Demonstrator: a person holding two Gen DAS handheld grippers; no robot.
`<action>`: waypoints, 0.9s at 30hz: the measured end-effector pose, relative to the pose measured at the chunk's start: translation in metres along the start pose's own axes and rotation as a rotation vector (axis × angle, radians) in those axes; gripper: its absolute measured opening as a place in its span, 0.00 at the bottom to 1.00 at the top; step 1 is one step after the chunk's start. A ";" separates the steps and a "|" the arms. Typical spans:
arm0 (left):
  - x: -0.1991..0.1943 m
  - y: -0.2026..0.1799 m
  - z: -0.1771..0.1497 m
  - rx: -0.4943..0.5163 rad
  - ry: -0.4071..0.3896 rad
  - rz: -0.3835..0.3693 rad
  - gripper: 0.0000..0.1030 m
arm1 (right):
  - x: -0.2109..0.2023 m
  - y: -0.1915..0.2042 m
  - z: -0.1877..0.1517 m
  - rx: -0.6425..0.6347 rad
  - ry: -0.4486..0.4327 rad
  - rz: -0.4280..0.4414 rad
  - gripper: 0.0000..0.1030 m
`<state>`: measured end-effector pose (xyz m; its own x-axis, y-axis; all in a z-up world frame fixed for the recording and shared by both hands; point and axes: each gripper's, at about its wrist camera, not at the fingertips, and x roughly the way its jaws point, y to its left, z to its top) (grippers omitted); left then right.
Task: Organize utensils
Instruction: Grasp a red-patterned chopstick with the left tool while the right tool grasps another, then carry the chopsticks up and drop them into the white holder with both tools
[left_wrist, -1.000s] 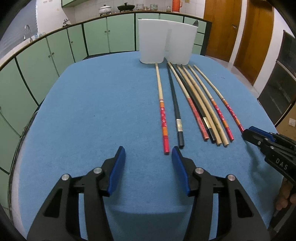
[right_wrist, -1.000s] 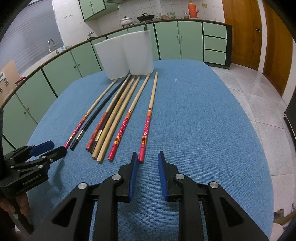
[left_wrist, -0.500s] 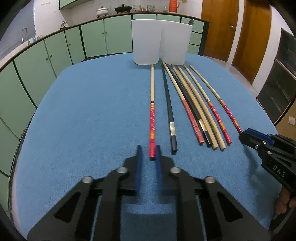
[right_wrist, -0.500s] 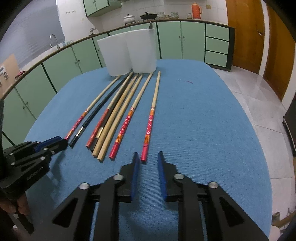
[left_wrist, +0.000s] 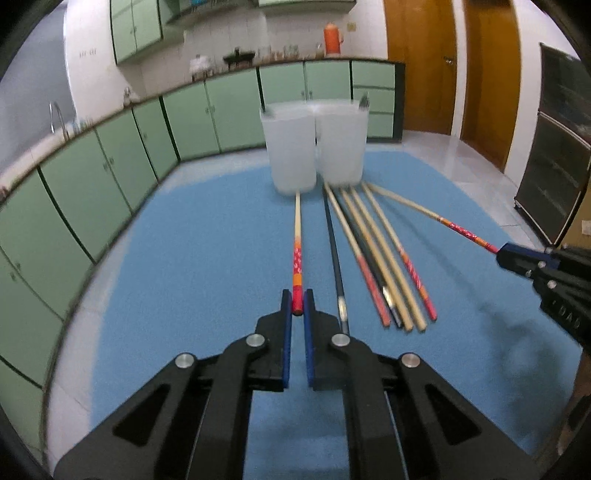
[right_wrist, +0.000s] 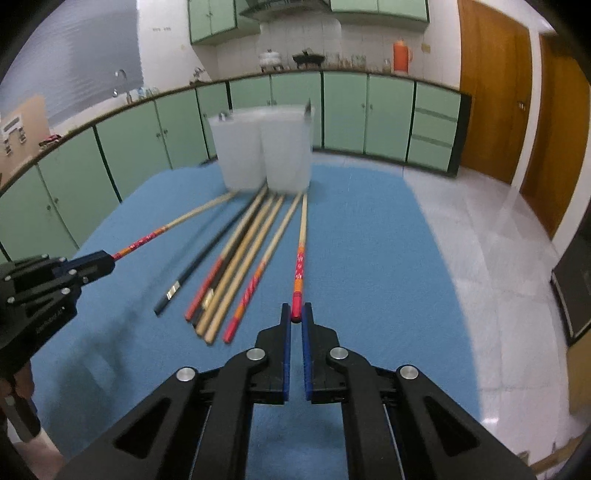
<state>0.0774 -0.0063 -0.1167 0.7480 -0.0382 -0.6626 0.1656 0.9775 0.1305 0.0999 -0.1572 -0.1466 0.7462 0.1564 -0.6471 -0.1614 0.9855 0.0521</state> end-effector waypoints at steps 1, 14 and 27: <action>-0.008 0.000 0.006 0.009 -0.025 0.005 0.05 | -0.005 -0.002 0.005 -0.001 -0.014 -0.001 0.05; -0.058 0.013 0.083 -0.047 -0.213 -0.041 0.05 | -0.058 -0.036 0.083 0.070 -0.193 0.098 0.05; -0.059 0.018 0.129 -0.081 -0.281 -0.095 0.05 | -0.067 -0.043 0.139 0.048 -0.238 0.157 0.05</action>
<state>0.1192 -0.0131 0.0203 0.8821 -0.1755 -0.4372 0.2003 0.9797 0.0109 0.1468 -0.2012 0.0000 0.8458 0.3131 -0.4319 -0.2608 0.9490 0.1773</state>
